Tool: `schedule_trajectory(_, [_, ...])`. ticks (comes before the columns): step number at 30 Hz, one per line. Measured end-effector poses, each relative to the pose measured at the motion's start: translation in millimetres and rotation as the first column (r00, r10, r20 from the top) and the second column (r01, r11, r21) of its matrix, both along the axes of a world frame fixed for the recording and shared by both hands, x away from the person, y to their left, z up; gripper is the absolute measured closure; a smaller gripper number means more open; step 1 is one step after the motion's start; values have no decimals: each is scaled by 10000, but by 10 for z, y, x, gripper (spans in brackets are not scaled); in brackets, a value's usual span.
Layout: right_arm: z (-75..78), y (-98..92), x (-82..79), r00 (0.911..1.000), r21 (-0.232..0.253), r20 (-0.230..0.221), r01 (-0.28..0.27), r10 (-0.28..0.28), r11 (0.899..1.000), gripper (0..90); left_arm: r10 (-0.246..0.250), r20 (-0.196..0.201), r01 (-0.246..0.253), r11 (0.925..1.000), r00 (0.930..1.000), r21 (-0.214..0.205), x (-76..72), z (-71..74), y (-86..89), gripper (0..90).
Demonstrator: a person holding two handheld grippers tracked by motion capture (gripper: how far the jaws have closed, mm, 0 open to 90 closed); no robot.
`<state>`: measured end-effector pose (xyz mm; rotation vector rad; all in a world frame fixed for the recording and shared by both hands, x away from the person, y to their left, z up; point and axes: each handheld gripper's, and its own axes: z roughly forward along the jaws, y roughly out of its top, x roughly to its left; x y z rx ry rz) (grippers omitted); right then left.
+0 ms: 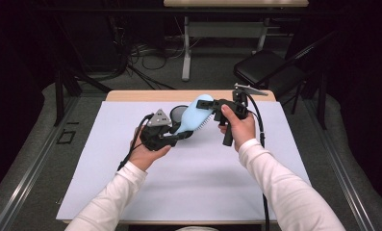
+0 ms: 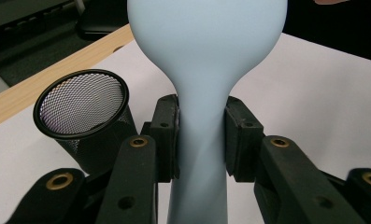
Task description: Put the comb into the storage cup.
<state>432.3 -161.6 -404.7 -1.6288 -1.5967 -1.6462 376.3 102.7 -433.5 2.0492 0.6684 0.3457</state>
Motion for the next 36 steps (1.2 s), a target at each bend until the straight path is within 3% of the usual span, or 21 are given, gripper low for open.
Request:
schedule_trajectory(9, [19, 19, 4, 10000, -1, 59, -35, 35, 10000, 523, 205, -91, -207, 9996, 9997, -199, 11, -6, 34, 647])
schedule_trajectory(23, [47, 42, 19, 9999, -72, 155, 13, -12, 10000, 522, 667, -304, -688, 9948, 9973, -748, 17, 1, 141, 458])
schedule_trajectory(29, [55, 52, 32, 9995, -298, 307, 121, -112, 9995, 522, 934, -363, -963, 9912, 9950, -912, 7, 17, 188, 376])
schedule_trajectory(35, [124, 70, 48, 9987, -487, 482, 184, -160, 9986, 522, 1047, -496, -1100, 9865, 9933, -1216, 9, 64, 268, 357])
schedule_trajectory(36, [140, 72, 51, 9986, -550, 520, 164, -136, 9984, 522, 1012, -327, -1045, 9864, 9943, -1270, 11, 70, 282, 357])
